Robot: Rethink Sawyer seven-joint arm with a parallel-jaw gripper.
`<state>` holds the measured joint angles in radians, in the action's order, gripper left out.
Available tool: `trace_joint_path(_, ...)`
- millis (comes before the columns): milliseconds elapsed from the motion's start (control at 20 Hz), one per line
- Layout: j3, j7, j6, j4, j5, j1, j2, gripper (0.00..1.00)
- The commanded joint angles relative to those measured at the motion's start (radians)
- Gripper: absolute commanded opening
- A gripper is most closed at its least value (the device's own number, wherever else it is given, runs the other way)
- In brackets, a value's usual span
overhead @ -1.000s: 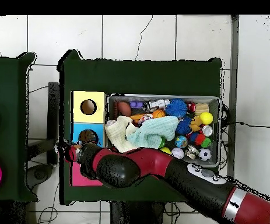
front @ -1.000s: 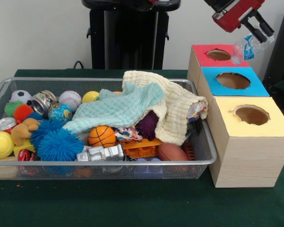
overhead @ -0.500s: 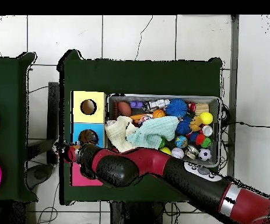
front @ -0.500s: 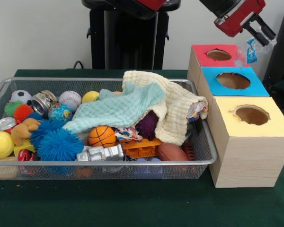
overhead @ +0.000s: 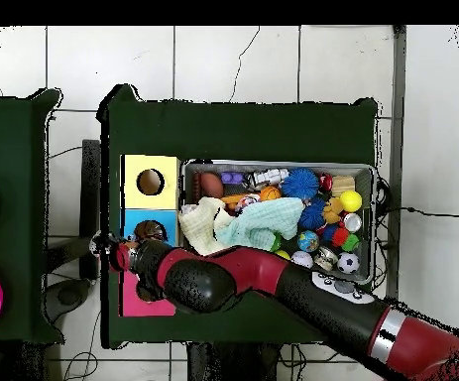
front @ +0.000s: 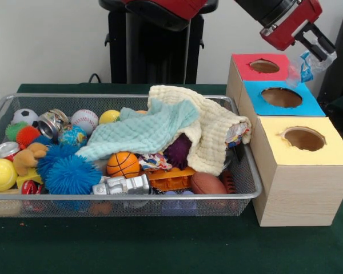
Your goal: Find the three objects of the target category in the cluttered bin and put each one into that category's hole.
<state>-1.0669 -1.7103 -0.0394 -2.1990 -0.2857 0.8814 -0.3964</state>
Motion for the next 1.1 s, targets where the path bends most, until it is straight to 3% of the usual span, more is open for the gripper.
trace_joint_path(50, 0.058, -0.053, 0.031, 0.140, -0.065, 0.006, 0.037, 0.00)
trace_joint_path(350, 0.079, -0.054, 0.018, 0.141, -0.080, 0.005, 0.018, 0.00)
trace_joint_path(1100, 0.098, -0.049, 0.030, 0.163, -0.124, 0.007, 0.051, 0.00)
